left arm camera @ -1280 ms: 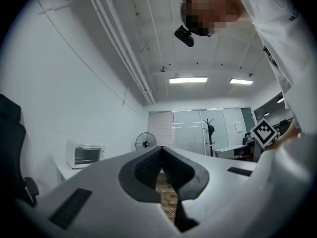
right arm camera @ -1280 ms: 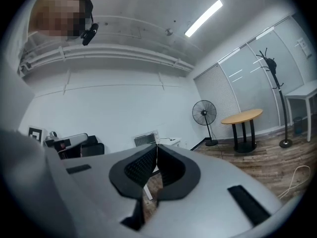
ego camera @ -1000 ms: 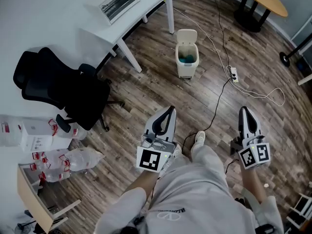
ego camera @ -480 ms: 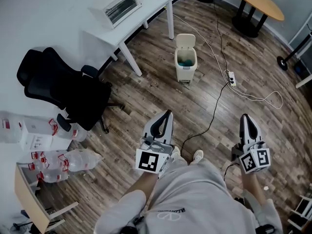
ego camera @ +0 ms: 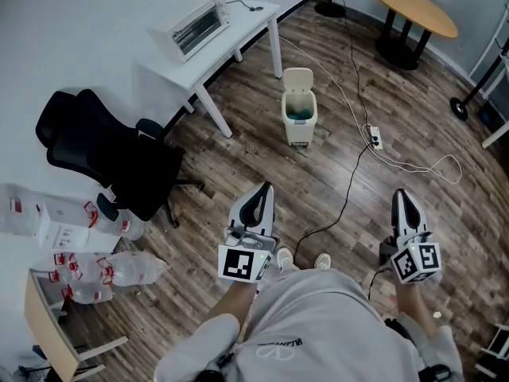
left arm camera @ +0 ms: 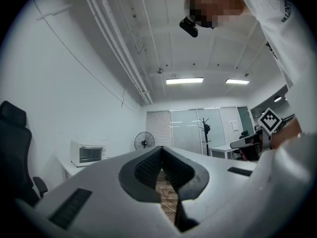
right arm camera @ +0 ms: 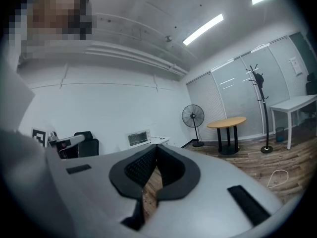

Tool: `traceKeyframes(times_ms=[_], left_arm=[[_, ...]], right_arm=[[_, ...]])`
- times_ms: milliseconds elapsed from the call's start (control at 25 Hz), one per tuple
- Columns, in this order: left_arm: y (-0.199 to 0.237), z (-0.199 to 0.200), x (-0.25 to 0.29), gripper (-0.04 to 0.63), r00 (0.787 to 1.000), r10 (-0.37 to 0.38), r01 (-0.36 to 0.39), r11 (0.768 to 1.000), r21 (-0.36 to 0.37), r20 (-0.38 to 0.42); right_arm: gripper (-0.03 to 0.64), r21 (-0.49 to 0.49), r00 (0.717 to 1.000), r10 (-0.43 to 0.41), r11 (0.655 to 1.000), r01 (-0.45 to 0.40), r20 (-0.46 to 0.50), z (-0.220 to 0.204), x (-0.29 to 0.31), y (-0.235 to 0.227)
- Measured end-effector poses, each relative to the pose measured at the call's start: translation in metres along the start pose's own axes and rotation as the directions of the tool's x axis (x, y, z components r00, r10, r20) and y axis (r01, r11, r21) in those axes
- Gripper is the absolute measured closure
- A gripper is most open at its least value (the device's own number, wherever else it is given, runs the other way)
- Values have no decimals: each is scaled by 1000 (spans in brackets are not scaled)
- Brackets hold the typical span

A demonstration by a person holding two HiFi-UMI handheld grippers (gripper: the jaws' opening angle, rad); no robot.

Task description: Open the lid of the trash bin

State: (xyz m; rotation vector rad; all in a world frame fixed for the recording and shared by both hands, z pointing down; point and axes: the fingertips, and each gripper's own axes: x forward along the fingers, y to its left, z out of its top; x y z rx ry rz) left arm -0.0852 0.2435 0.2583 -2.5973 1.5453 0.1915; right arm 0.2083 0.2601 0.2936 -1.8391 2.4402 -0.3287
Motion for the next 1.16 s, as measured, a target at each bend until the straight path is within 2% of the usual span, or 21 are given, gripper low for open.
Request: traceKeyframes(times_ms=[280,1160], left_arm=[[-3,5,1,595,1000,31,-31,999,18,-2],[3,-2,10,594,999,31,-31,999,15,-7]], right_arm=[[601,-9,1000,-4,1000,4,-17,-2,-7,-11],[601,5,999,-5,1000,6,-38,-9,8,-14]])
